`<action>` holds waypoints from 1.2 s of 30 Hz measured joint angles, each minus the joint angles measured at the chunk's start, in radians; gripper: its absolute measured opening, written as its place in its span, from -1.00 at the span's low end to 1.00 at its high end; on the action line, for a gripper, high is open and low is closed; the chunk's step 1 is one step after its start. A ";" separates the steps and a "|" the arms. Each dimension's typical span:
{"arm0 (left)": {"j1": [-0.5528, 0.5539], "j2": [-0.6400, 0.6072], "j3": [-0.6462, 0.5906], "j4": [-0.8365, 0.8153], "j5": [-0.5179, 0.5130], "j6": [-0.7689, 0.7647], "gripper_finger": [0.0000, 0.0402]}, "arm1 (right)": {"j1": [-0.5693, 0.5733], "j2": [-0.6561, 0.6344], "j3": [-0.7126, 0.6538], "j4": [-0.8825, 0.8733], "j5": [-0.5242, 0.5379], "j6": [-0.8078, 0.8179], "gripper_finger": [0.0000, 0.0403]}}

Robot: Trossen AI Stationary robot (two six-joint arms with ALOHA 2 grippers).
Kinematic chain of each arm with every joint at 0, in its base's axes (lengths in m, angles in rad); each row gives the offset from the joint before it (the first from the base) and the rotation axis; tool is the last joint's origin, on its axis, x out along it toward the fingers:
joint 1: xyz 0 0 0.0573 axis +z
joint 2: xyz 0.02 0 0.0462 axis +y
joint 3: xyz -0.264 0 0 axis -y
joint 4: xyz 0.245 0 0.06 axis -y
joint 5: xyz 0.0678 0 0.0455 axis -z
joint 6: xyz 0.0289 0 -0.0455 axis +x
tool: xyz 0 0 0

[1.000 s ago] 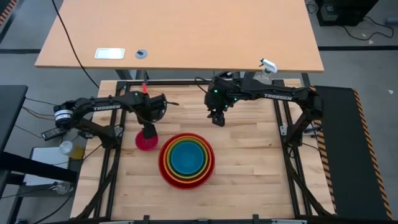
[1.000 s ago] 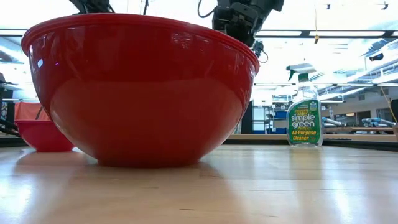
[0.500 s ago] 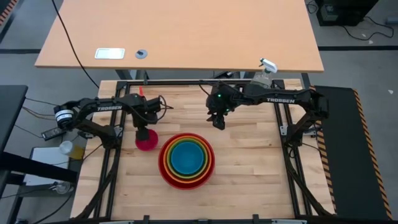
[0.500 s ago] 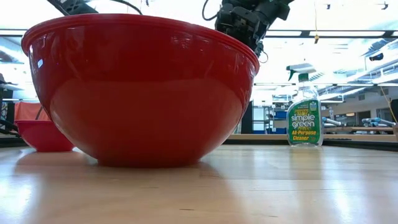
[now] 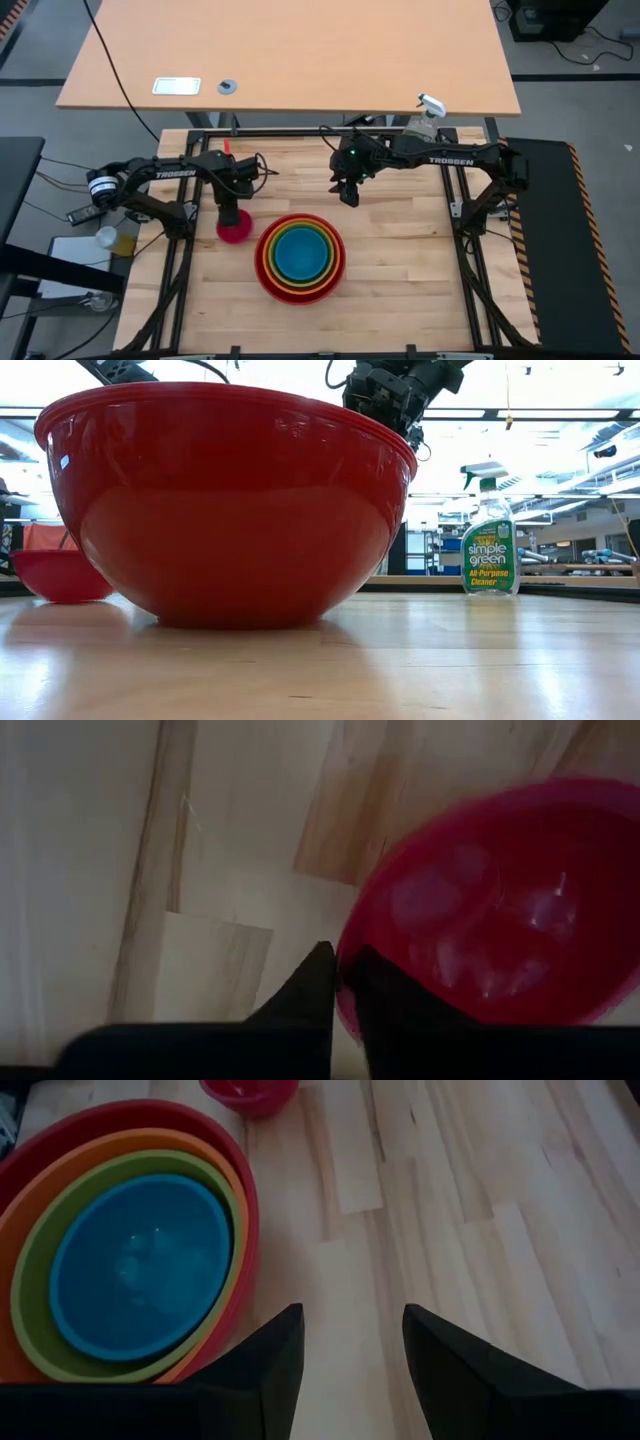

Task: Nest bowls inside each other
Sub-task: Stack the pink bowl on top of the blue bowl

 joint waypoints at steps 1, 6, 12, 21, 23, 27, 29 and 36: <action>0.000 0.000 0.000 -0.002 -0.001 0.000 -0.89 | 0.000 0.000 0.000 0.000 0.000 0.002 -0.12; 0.000 0.000 0.008 -0.012 -0.014 -0.011 -0.93 | 0.000 0.001 0.000 0.000 0.001 0.006 -0.12; 0.001 0.000 0.067 -0.068 -0.021 -0.020 -0.95 | -0.002 0.001 0.000 0.000 0.001 0.007 -0.12; 0.008 0.000 0.291 -0.254 -0.006 0.085 -0.96 | -0.058 -0.036 0.000 -0.042 0.001 0.006 -0.12; 0.027 0.000 0.349 -0.274 -0.003 0.095 -0.97 | -0.077 -0.050 0.000 -0.052 0.001 0.006 -0.12; 0.072 0.000 0.477 -0.343 0.010 0.115 -0.97 | -0.102 -0.080 0.000 -0.072 0.002 0.004 -0.13; 0.089 0.000 0.549 -0.347 0.057 0.113 -0.97 | -0.109 -0.094 0.000 -0.090 0.005 -0.003 -0.15; 0.015 0.000 0.732 -0.312 0.202 -0.029 -0.97 | -0.135 -0.186 -0.111 -0.006 0.030 0.004 -0.21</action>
